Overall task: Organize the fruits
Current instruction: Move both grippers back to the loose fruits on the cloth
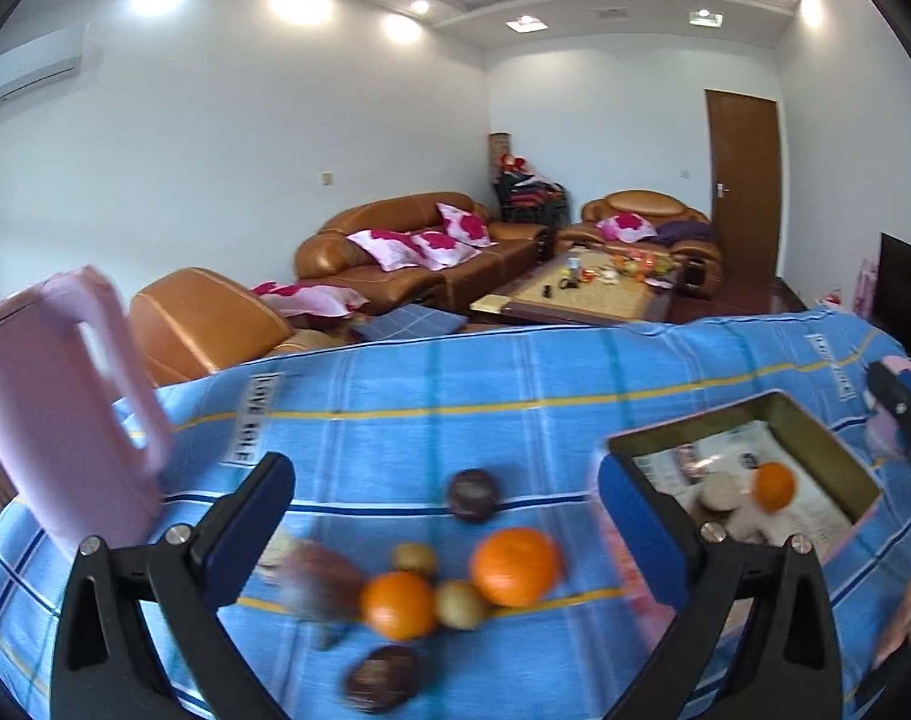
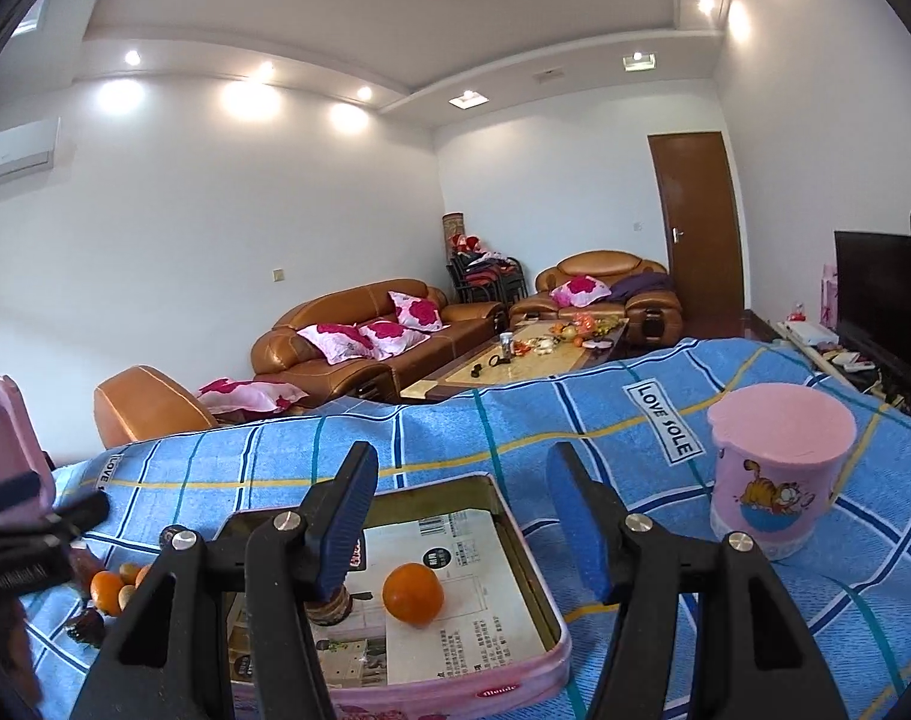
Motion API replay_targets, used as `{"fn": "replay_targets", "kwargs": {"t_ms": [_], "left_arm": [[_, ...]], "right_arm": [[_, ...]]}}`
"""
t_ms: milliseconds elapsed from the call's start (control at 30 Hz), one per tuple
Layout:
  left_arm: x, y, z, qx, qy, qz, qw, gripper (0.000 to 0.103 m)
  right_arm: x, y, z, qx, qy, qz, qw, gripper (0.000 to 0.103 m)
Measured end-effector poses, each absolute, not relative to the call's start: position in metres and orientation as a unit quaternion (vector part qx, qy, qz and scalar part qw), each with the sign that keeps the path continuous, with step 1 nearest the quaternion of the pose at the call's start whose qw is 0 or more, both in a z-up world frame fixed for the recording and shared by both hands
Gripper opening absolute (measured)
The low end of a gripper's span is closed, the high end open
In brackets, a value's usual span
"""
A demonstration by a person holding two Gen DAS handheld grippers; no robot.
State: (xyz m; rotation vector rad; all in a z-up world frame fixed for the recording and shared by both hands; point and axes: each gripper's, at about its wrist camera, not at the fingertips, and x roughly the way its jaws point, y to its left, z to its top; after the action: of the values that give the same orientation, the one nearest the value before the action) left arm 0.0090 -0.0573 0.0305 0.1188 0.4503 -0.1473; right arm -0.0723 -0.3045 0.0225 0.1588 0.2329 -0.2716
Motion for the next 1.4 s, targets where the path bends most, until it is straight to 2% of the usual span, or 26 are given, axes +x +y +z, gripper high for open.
{"fn": "replay_targets", "kwargs": {"t_ms": [167,600,800,933,1233,1400], "left_arm": [[0.017,-0.026,0.019,0.059,0.233,-0.054,0.969,0.103],[0.027,0.026,0.010,0.034,0.230,-0.031,0.972,0.103],[0.041,0.064,0.021,0.032,0.226,0.020,0.973,0.103],[0.052,0.086,0.023,0.024,0.238,0.052,0.970,0.103],[0.064,0.087,0.014,0.045,0.277,0.031,0.959,0.103],[0.062,0.073,0.012,0.074,0.276,0.018,0.958,0.103]], "right_arm": [[-0.070,-0.287,0.024,0.044,0.124,-0.142,0.981,0.061],[-0.040,-0.190,0.031,0.068,0.172,-0.038,0.982,0.061],[-0.018,-0.141,0.007,0.096,0.231,0.017,0.968,0.061],[-0.008,-0.107,-0.004,0.052,0.282,0.062,0.956,0.061],[0.014,-0.077,-0.043,0.066,0.420,0.156,0.892,0.061],[0.015,-0.066,-0.047,0.059,0.422,0.179,0.887,0.061]]}}
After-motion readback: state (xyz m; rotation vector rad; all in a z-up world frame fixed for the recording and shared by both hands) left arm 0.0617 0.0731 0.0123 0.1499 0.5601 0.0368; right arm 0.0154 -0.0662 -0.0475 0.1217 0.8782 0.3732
